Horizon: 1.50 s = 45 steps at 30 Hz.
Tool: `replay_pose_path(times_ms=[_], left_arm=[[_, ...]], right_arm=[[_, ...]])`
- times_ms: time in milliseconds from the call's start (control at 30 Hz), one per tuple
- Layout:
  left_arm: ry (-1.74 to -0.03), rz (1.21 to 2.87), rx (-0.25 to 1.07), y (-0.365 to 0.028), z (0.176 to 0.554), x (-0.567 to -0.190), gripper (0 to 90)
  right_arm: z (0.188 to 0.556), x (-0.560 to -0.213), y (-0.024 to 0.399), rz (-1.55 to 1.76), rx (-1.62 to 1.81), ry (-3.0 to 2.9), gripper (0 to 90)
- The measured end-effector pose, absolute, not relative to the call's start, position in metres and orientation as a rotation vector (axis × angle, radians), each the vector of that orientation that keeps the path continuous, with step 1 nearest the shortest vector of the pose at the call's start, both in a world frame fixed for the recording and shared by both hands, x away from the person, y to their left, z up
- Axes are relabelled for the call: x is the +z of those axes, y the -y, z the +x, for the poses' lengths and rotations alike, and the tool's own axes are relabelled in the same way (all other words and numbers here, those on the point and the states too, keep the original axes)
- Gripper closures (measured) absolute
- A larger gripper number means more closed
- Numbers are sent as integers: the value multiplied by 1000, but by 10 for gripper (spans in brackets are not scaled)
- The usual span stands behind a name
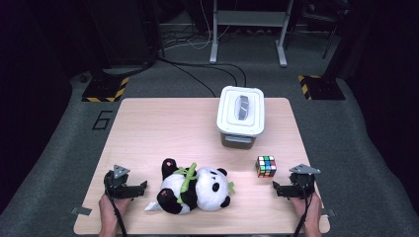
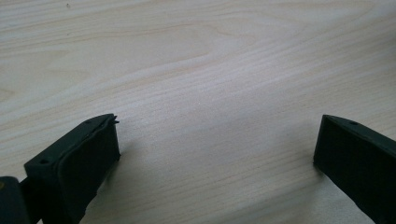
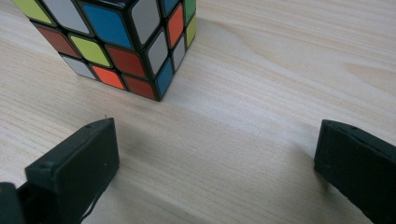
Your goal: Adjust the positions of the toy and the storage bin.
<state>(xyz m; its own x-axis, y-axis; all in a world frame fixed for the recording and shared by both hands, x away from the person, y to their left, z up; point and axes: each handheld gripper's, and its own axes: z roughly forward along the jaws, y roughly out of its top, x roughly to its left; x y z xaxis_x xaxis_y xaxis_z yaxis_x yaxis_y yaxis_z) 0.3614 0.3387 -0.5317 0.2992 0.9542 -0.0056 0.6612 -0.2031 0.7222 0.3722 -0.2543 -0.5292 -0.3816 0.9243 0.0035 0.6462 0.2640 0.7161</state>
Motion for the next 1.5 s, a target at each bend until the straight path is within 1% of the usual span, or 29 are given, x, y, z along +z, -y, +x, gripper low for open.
replay_pose_path(times_ms=[267, 433, 733, 833, 1067, 1300, 1500], left_arm=[[-1451, 1960, 601, -338, 363, -530, 0], [-1471, 1979, 576, -338, 362, -524, 7], [-1404, 1971, 562, -324, 353, -484, 34], [-1380, 1964, 556, -318, 352, -466, 35], [-1335, 1962, 557, -307, 346, -435, 37], [-1311, 1954, 540, -298, 341, -420, 41], [-1217, 1999, 501, -270, 336, -403, 50]], right_arm=[[372, -529, 255, 1418, 894, -2126, 0], [372, -529, 254, 1420, 892, -2121, 0], [373, -529, 254, 1422, 893, -2122, 0], [373, -529, 254, 1422, 893, -2122, 0], [373, -529, 254, 1423, 893, -2122, 0], [373, -529, 254, 1422, 893, -2121, 0], [373, -529, 254, 1422, 892, -2121, 0]])
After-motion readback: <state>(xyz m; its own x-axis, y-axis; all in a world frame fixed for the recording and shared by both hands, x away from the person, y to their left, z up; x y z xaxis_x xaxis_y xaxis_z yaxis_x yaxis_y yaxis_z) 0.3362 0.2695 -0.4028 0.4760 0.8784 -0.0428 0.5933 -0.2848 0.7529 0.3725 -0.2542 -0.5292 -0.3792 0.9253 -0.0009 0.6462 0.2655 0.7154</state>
